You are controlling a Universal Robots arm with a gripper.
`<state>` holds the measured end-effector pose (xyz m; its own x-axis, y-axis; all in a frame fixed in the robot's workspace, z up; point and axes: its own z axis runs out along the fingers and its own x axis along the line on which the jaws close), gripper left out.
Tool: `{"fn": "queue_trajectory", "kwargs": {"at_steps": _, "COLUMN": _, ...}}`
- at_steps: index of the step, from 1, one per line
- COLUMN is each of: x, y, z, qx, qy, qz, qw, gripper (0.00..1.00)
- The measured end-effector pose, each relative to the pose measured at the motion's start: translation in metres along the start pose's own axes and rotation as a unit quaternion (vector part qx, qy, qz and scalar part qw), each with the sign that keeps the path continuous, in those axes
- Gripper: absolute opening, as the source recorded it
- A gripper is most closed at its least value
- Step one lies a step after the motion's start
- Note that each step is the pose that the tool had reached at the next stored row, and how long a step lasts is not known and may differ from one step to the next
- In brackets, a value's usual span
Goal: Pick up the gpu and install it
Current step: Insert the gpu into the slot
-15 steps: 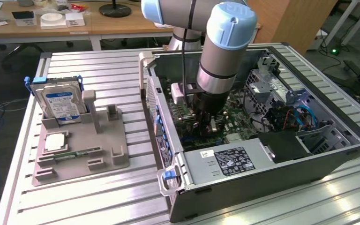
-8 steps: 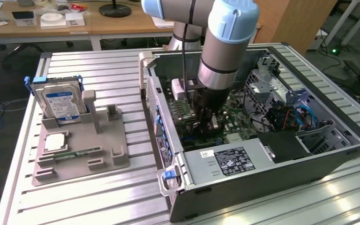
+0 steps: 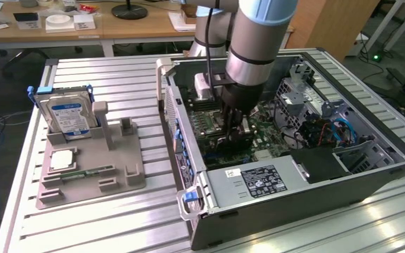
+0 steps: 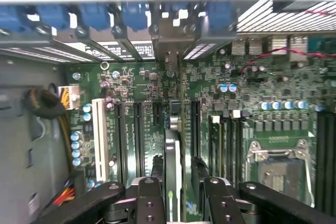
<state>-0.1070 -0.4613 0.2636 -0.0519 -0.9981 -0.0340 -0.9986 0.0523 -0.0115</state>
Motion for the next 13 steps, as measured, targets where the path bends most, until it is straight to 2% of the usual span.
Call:
{"fn": "queue_trajectory", "kwargs": {"at_steps": 5, "x": -0.001, "y": -0.0002, "z": -0.0152, "qx": 0.0009, "qy": -0.0001, "qz": 0.000, "qw": 1.0000, "gripper": 0.35}}
{"fn": "queue_trajectory", "kwargs": {"at_steps": 10, "x": -0.001, "y": -0.0002, "z": -0.0164, "qx": 0.0012, "qy": -0.0002, "qz": 0.000, "qw": 1.0000, "gripper": 0.34}}
{"fn": "queue_trajectory", "kwargs": {"at_steps": 13, "x": -0.001, "y": -0.0002, "z": -0.0166, "qx": 0.0012, "qy": -0.0001, "qz": 0.000, "qw": 1.0000, "gripper": 0.16}}
